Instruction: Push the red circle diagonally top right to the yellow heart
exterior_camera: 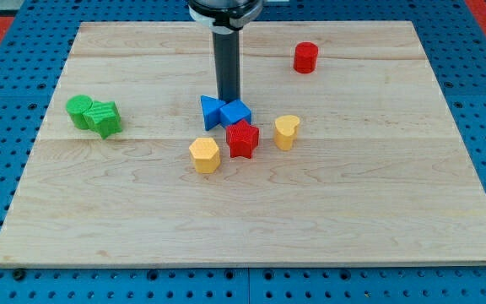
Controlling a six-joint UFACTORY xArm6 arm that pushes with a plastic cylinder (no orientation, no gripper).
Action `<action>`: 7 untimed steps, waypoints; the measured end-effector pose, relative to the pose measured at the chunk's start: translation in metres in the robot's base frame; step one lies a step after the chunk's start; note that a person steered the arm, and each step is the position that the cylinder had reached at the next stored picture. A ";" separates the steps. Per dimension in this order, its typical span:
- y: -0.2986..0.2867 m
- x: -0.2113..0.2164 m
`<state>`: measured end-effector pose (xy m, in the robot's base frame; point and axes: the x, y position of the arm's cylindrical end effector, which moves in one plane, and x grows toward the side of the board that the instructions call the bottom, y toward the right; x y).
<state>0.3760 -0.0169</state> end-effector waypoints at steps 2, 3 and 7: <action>0.062 -0.012; 0.085 -0.012; 0.143 -0.003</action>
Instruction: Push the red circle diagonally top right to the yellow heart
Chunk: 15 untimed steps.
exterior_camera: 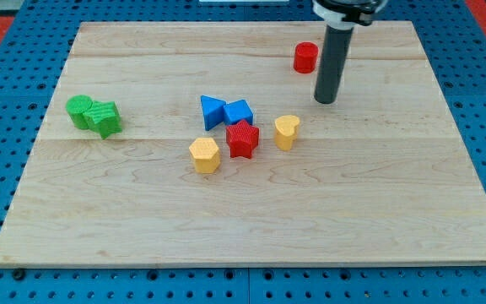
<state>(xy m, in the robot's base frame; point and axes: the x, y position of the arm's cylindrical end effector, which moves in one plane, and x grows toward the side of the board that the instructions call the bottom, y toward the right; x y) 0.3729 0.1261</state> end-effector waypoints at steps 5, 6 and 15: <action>0.059 0.000; -0.006 0.000; -0.054 -0.075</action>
<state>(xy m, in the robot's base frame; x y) 0.2984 0.0724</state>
